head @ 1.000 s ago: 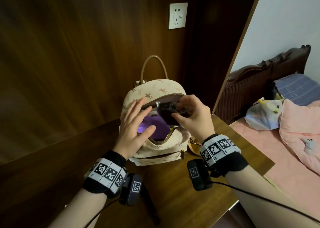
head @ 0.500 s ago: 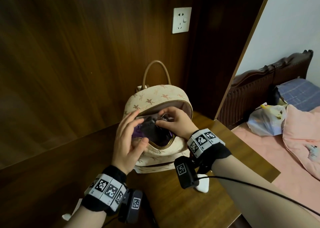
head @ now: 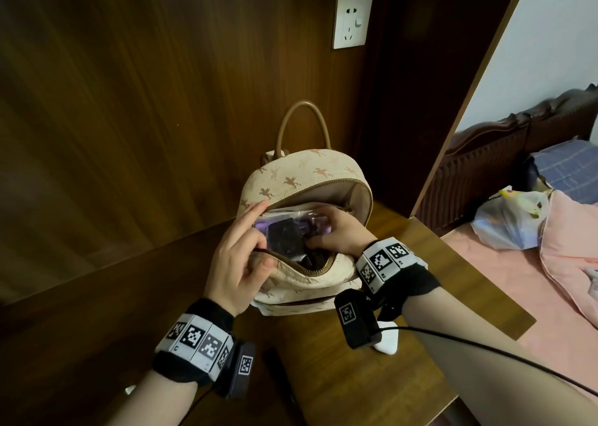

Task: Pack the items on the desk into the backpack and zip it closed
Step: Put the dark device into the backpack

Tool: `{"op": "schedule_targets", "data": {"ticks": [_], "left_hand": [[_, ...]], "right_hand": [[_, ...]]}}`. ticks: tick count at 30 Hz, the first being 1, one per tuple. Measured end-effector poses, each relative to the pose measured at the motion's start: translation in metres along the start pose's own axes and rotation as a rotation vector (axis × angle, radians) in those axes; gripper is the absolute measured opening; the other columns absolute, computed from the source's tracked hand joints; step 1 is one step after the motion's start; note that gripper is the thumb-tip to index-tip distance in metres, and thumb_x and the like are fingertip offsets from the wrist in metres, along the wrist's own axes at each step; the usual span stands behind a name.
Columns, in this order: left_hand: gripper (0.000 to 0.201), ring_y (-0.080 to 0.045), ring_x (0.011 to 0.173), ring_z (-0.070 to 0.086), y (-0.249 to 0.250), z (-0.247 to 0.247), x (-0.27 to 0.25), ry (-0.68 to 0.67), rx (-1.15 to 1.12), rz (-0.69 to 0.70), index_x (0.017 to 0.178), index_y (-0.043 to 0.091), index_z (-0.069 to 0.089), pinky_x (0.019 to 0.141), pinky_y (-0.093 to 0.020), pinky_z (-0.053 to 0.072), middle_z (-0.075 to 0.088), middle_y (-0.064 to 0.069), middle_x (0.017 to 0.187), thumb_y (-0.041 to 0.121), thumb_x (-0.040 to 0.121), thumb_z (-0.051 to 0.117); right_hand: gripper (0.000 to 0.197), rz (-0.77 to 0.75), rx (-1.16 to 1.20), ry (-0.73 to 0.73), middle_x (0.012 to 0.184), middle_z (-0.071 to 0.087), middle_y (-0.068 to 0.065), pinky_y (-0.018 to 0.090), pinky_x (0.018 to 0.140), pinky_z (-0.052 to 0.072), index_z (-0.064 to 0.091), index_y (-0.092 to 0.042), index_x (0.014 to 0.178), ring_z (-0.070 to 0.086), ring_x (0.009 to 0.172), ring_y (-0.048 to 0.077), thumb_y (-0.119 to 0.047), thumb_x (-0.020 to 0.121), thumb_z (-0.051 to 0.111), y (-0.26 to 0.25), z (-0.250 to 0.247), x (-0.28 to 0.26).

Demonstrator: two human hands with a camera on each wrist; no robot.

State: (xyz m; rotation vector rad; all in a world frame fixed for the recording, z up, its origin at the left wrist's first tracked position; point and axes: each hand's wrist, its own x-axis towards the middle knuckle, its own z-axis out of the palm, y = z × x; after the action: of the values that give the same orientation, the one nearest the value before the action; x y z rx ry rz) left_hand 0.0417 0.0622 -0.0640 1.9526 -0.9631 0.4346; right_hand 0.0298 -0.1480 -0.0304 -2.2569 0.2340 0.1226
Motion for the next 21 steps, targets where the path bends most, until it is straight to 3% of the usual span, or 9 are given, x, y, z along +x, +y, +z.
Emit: {"op": "schedule_targets", "data": {"ticks": [3, 6, 8, 11, 14, 17, 21], "left_hand": [[0.075, -0.015, 0.140, 0.034, -0.001, 0.000, -0.002, -0.004, -0.037, -0.015, 0.071, 0.007, 0.049, 0.104, -0.023, 0.034, 0.036, -0.007, 0.152, 0.074, 0.088, 0.020], [0.078, -0.014, 0.140, 0.034, -0.001, 0.000, -0.002, 0.004, -0.012, -0.012, 0.071, 0.006, 0.050, 0.103, -0.021, 0.033, 0.036, -0.008, 0.151, 0.074, 0.088, 0.016], [0.079, -0.015, 0.140, 0.032, 0.000, 0.000, -0.002, 0.017, 0.016, -0.005, 0.071, 0.006, 0.051, 0.105, -0.022, 0.030, 0.037, -0.009, 0.151, 0.074, 0.088, 0.014], [0.080, -0.021, 0.145, 0.021, -0.003, 0.002, -0.006, 0.034, 0.039, -0.048, 0.074, 0.008, 0.052, 0.110, -0.031, 0.023, 0.031, -0.004, 0.154, 0.078, 0.085, 0.015], [0.080, -0.018, 0.147, 0.011, -0.004, 0.003, -0.009, 0.019, -0.064, -0.174, 0.080, 0.011, 0.052, 0.110, -0.040, 0.022, 0.014, 0.005, 0.159, 0.086, 0.077, 0.024], [0.084, 0.005, 0.139, 0.018, -0.001, 0.002, -0.007, -0.034, -0.158, -0.223, 0.082, 0.010, 0.053, 0.097, -0.024, 0.033, 0.009, 0.008, 0.160, 0.090, 0.072, 0.026], [0.083, 0.009, 0.136, 0.019, 0.001, -0.001, -0.005, -0.055, -0.130, -0.216, 0.081, 0.013, 0.053, 0.092, -0.012, 0.030, 0.014, 0.007, 0.159, 0.090, 0.072, 0.023]], "right_hand": [[0.072, 0.020, 0.046, 0.003, 0.111, 0.053, -0.003, 0.027, 0.091, 0.044, 0.040, -0.012, 0.133, 0.053, 0.105, 0.014, -0.019, 0.072, 0.079, -0.001, 0.003, 0.000], [0.077, 0.024, 0.068, 0.003, 0.116, 0.057, -0.001, 0.028, 0.090, 0.046, 0.038, -0.011, 0.134, 0.055, 0.111, 0.016, -0.020, 0.071, 0.081, 0.004, 0.005, 0.000], [0.077, 0.032, 0.058, 0.044, 0.111, 0.055, -0.003, 0.025, 0.087, 0.045, 0.037, -0.010, 0.132, 0.053, 0.105, 0.013, -0.023, 0.070, 0.081, 0.006, 0.005, -0.001], [0.081, 0.063, 0.016, 0.095, 0.116, 0.051, -0.002, 0.026, 0.087, 0.045, 0.036, -0.010, 0.130, 0.052, 0.107, 0.016, -0.033, 0.068, 0.082, 0.008, 0.004, -0.002], [0.078, 0.141, 0.093, 0.093, 0.121, 0.054, 0.004, 0.036, 0.094, 0.049, 0.035, -0.011, 0.131, 0.055, 0.109, 0.022, -0.031, 0.070, 0.079, 0.012, 0.001, 0.002], [0.073, 0.174, 0.130, 0.032, 0.113, 0.054, 0.006, 0.041, 0.094, 0.050, 0.035, -0.011, 0.131, 0.057, 0.106, 0.024, -0.023, 0.071, 0.076, 0.011, -0.001, 0.004], [0.078, 0.117, 0.151, -0.038, 0.112, 0.053, 0.005, 0.040, 0.094, 0.050, 0.032, -0.010, 0.132, 0.055, 0.108, 0.024, -0.016, 0.070, 0.078, 0.008, 0.000, 0.004]]}}
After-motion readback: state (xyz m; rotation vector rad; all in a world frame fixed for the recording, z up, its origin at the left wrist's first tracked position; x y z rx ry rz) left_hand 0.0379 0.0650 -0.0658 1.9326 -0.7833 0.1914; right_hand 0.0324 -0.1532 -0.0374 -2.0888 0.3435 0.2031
